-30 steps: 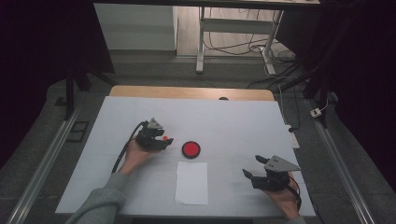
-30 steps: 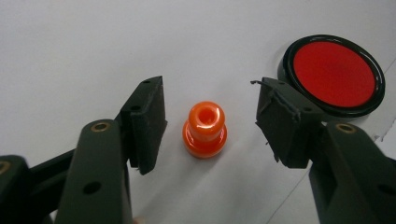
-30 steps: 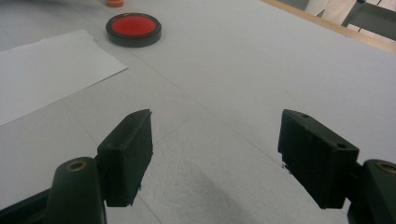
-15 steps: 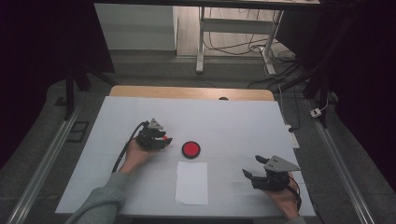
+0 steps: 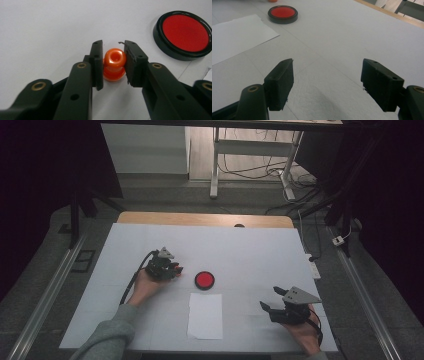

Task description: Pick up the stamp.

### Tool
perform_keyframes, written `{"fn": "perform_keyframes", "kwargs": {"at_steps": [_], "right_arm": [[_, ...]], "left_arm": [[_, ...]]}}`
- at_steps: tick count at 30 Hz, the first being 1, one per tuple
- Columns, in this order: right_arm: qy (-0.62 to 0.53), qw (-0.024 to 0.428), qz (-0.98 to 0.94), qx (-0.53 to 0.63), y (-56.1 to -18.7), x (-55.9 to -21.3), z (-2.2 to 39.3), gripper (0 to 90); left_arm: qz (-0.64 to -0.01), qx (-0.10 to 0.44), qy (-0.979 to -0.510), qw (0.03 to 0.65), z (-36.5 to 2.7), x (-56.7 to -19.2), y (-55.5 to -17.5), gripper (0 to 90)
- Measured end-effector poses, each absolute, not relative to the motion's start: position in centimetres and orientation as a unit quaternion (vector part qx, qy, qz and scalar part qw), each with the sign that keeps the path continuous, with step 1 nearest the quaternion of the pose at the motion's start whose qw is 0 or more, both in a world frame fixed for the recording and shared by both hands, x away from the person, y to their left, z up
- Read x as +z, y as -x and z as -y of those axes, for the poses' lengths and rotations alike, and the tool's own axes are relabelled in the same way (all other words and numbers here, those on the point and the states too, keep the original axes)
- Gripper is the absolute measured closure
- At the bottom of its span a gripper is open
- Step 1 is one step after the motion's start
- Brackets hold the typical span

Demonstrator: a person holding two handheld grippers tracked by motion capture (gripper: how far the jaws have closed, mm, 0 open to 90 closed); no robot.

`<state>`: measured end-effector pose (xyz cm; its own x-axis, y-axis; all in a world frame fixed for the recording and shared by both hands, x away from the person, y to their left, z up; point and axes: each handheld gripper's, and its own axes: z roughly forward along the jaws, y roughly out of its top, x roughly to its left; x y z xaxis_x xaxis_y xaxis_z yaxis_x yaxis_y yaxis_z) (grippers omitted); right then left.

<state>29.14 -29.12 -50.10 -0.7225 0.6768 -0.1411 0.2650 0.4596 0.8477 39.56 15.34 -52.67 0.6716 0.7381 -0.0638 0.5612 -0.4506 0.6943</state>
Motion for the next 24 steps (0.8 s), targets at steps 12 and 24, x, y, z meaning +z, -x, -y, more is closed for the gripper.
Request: {"fn": "perform_keyframes", "kwargs": {"at_steps": [12, 24], "right_arm": [[-0.289, 0.238, -0.820, 0.432, -29.2, -50.1, 29.1, 25.8], [-0.293, 0.242, -0.818, 0.431, -29.2, -50.1, 29.2, 26.0]], "left_arm": [[-0.383, 0.131, -0.840, 0.361, -15.6, -52.3, -39.4, 72.6], [-0.380, 0.127, -0.828, 0.393, -15.9, -50.6, -38.4, 72.6]]}}
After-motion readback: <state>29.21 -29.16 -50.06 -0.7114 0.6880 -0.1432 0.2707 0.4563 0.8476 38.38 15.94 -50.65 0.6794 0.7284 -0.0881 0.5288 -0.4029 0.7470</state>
